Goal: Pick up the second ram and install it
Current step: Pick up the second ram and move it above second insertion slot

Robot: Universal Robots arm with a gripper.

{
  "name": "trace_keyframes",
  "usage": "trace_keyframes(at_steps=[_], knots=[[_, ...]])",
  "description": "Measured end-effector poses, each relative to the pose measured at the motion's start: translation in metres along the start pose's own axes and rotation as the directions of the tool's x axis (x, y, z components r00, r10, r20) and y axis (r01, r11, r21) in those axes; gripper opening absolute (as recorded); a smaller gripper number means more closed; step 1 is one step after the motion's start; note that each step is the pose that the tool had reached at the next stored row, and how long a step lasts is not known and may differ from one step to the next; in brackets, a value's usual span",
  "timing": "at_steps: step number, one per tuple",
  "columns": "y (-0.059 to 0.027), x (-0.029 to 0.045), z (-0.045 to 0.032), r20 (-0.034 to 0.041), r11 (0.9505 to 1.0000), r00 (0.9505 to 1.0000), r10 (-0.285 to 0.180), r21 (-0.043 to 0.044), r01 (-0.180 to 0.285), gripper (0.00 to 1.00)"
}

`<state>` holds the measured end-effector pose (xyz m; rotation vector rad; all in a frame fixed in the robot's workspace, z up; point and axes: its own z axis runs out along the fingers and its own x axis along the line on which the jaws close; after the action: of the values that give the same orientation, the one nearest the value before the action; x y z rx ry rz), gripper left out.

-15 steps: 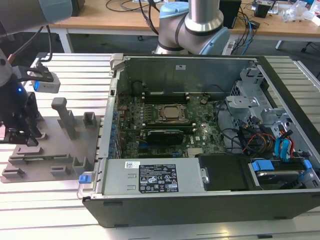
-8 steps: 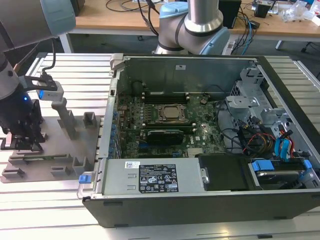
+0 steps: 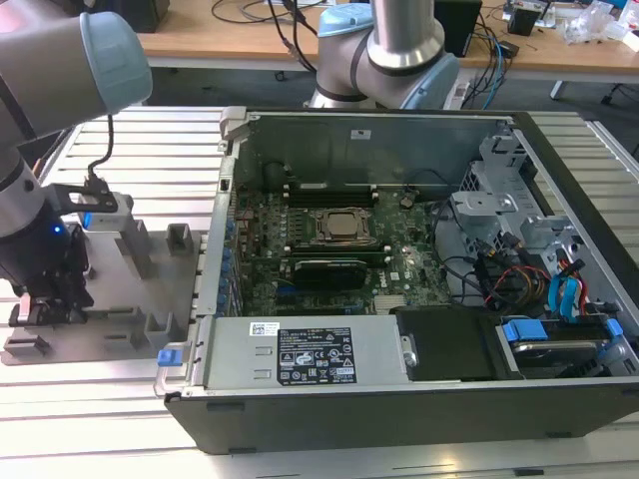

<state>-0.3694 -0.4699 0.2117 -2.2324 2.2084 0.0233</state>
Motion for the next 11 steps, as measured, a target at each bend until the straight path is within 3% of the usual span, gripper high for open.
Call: trace_keyframes(at_steps=[4, 8, 9, 10, 11], knots=[[0.0052, -0.0040, 0.0084, 0.0065, 1.0000, 1.0000, 0.000, 0.0001, 0.000, 0.30], [0.0055, -0.0041, 0.0096, 0.0073, 1.0000, 1.0000, 0.000, 0.0001, 0.000, 0.30], [0.0055, -0.0041, 0.0097, 0.0073, 1.0000, 1.0000, 0.000, 0.0001, 0.000, 0.22], [0.0056, -0.0042, 0.0096, 0.0074, 1.0000, 1.0000, 0.000, 0.0001, 0.000, 0.22], [0.0056, -0.0042, 0.0096, 0.0074, 1.0000, 1.0000, 0.000, 0.0001, 0.000, 0.13]])
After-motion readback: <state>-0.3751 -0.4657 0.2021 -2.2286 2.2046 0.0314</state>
